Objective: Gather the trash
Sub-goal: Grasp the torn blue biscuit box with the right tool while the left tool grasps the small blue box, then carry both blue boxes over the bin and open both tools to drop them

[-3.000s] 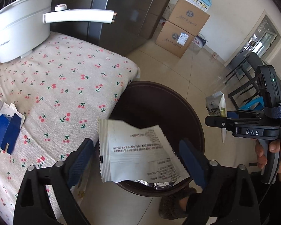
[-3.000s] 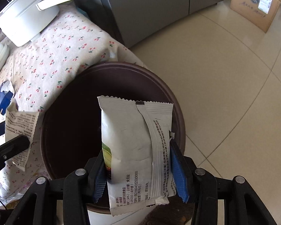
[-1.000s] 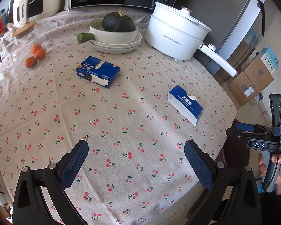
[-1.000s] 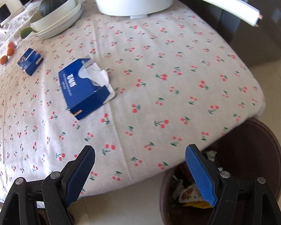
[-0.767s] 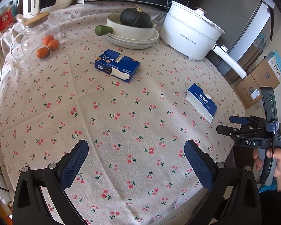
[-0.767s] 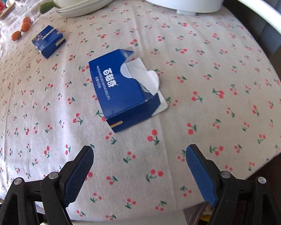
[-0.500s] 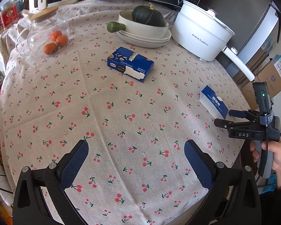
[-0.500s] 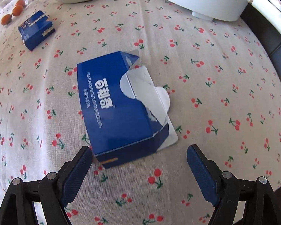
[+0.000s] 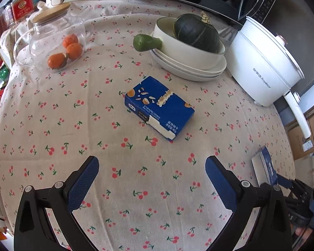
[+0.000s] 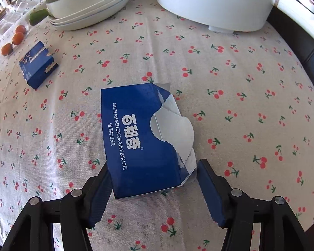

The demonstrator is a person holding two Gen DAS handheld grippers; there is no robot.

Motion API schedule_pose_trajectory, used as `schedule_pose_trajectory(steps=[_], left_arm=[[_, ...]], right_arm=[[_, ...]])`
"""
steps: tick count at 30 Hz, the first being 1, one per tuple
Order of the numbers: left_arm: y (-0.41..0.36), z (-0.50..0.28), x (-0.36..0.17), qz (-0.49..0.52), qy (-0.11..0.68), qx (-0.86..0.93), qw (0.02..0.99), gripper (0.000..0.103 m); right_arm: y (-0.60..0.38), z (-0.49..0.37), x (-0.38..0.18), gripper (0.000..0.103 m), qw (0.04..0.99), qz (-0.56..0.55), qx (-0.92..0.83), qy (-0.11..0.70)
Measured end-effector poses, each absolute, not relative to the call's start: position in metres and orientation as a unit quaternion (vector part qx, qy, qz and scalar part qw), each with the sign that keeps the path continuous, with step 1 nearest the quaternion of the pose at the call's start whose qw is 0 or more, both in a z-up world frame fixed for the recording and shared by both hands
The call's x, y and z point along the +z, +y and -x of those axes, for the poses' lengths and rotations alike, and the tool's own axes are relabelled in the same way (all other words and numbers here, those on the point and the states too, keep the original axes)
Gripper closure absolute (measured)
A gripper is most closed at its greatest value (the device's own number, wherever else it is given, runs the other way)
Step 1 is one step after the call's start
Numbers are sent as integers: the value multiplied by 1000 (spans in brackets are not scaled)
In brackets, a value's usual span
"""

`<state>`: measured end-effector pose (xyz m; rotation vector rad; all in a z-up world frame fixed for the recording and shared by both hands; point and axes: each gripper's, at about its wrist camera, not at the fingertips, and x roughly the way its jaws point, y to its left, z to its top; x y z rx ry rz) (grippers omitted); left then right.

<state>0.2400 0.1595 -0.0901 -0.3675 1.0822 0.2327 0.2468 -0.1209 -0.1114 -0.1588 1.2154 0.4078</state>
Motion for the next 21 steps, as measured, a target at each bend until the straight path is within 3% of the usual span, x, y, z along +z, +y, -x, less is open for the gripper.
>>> schedule_pose_trajectory(steps=[8, 14, 18, 21], left_arm=[[158, -312, -118, 194, 501, 196, 820, 1], [154, -323, -136, 180, 496, 233, 817, 3], [152, -314, -136, 153, 489, 226, 828, 20], [156, -303, -132, 162, 488, 191, 836, 27]], right_arm=[[-163, -251, -107, 36, 802, 49, 170, 570], [-177, -255, -110, 36, 803, 46, 163, 572], [-178, -257, -110, 36, 803, 46, 162, 572], [-179, -254, -105, 36, 807, 46, 162, 567]])
